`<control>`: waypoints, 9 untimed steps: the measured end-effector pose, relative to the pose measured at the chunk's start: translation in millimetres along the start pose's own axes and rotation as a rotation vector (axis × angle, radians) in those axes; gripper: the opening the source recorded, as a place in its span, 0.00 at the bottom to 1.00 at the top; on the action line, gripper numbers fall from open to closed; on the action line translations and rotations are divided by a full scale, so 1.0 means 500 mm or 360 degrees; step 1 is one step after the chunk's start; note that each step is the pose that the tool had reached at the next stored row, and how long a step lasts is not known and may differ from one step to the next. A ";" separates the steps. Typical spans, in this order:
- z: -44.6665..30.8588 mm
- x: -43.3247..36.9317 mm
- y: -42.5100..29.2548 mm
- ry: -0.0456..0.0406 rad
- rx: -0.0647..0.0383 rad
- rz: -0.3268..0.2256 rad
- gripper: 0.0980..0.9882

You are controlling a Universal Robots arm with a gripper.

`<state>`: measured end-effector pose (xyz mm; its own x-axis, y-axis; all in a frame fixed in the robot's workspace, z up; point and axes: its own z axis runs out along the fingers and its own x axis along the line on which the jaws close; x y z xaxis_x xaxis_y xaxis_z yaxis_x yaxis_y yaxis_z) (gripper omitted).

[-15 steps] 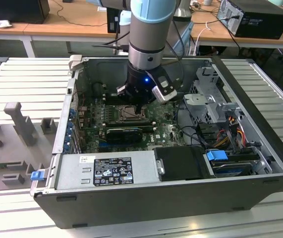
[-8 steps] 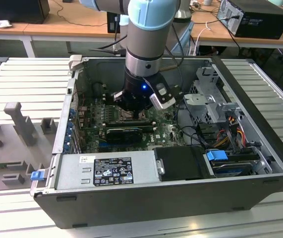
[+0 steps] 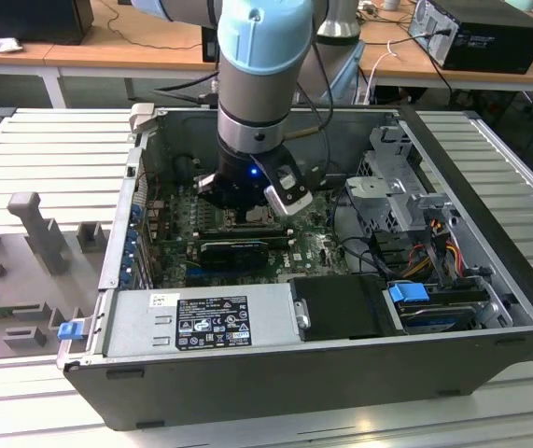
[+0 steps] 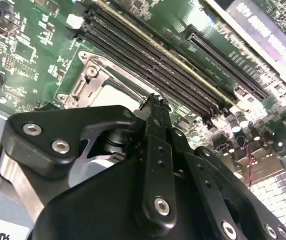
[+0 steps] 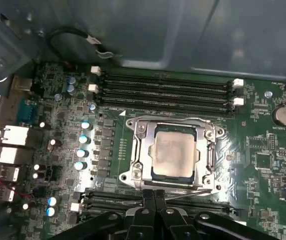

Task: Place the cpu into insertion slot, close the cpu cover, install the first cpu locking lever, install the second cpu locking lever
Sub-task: 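Install the second cpu locking lever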

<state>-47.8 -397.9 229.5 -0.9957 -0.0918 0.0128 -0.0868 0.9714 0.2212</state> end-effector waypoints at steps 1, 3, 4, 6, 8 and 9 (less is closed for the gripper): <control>0.000 0.003 -0.003 -0.0001 -0.0008 0.0000 0.01; 0.002 0.009 -0.008 -0.0002 -0.0028 -0.0002 0.01; 0.004 0.012 -0.009 -0.0003 -0.0035 -0.0002 0.01; 0.010 0.015 -0.010 -0.0004 -0.0043 -0.0002 0.01; 0.020 0.016 -0.013 -0.0004 -0.0045 -0.0003 0.01; 0.026 0.016 -0.014 -0.0004 -0.0046 -0.0003 0.01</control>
<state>-55.8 -402.6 215.1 -0.9956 -0.0930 0.0101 -0.0875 0.9645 0.2491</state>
